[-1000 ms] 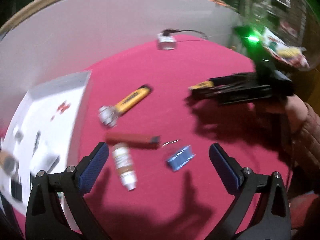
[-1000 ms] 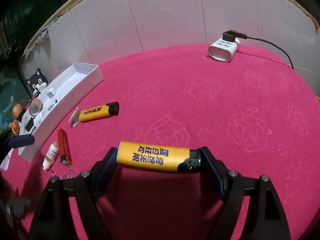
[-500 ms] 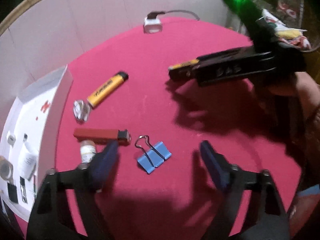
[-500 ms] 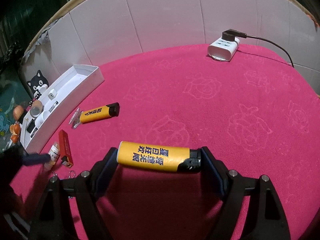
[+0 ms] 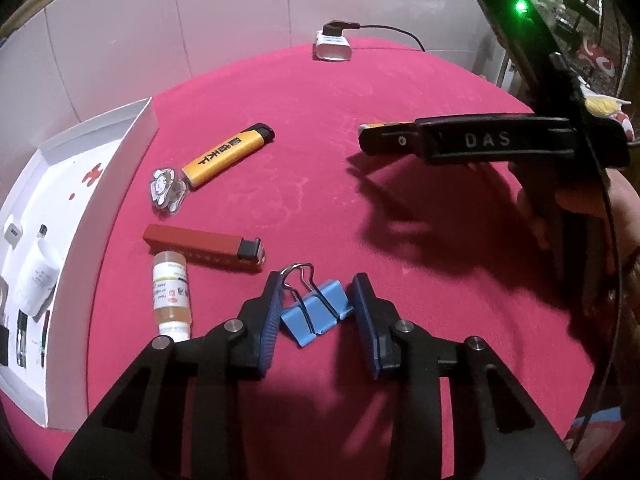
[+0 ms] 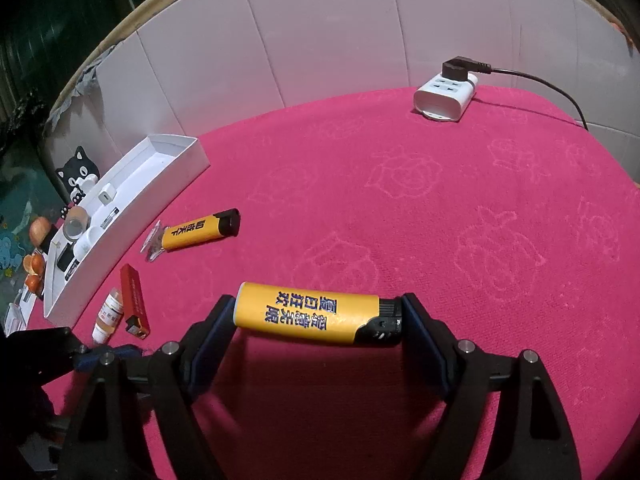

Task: Organize rigid objects
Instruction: 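Grasp the yellow lighter with the right tool while the left tool grasps the blue binder clip, then carry the binder clip into the white tray with the left tool while the right tool drops the lighter there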

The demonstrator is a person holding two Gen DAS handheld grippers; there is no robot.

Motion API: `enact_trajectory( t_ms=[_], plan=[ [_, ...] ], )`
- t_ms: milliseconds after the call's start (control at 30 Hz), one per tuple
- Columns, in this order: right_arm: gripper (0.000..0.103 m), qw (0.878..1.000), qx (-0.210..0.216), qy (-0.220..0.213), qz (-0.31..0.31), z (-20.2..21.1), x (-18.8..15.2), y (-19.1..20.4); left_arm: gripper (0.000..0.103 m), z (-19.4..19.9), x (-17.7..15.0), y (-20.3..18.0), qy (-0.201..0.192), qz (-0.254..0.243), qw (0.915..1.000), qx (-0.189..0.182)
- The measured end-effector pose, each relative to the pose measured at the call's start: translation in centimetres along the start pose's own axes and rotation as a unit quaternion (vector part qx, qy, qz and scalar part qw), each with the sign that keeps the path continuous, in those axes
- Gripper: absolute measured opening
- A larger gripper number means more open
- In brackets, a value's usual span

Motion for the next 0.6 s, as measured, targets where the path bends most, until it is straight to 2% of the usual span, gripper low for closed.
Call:
enact_trajectory(
  t_ms=[133, 300, 600],
  plan=[
    [0.081, 1.000, -0.007, -0.009, -0.008, 0.4, 0.1, -0.3, 0.034, 1.5, -0.3, 0.0, -0.016, 0.002, 0.9999, -0.004],
    [0.081, 0.998, -0.018, -0.049, -0.030, 2.6, 0.1, -0.9, 0.034, 4.2, 0.8, 0.3, -0.053, -0.007, 0.9985, 0.014],
    [0.081, 0.993, -0.015, -0.112, -0.018, 8.5, 2.4, 0.8, 0.034, 9.2, 2.5, 4.3, -0.118, 0.030, 0.9914, 0.047]
  ],
)
Point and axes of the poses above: each gripper's, at about its wrist camera, not at the fingertips, and z roughly against the way its jaws point, y to its left, x to its top, the point moved 3 cm from there along -z, roughly the way its jaws point, and after that the axes turned 10 degrees about -x, right-handed, at the moved point
